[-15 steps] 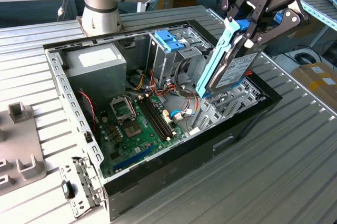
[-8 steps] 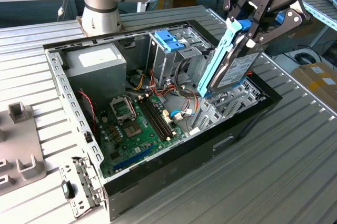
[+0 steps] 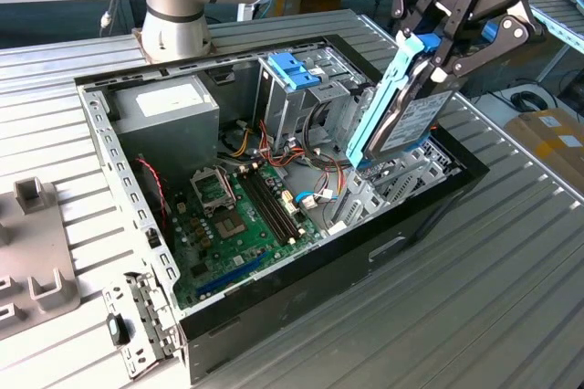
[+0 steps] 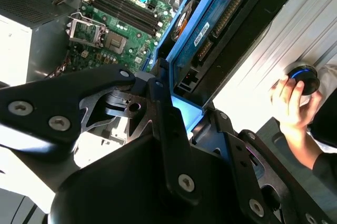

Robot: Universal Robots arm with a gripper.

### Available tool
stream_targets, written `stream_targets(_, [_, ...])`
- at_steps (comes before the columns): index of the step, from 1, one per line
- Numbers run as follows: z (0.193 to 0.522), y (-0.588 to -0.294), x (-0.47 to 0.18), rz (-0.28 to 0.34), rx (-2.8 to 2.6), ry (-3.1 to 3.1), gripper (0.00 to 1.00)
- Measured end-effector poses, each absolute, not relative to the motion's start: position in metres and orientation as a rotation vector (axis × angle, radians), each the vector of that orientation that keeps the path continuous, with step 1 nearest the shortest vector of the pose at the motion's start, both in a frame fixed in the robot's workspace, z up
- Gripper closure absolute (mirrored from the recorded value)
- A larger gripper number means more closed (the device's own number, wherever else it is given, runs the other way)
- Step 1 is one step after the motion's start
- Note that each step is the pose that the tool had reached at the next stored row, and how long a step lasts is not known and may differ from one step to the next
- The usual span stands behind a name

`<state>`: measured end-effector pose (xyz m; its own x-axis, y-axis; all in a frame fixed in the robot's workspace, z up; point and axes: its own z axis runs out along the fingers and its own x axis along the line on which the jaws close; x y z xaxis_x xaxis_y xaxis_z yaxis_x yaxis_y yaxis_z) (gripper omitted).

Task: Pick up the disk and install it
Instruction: 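Pick up the disk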

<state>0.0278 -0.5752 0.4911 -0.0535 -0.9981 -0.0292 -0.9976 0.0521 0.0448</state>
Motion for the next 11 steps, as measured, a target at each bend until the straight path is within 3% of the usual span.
stream_targets(11, [0.4908, -0.5756, 0.0373, -0.082, 2.155, -2.272, 0.63])
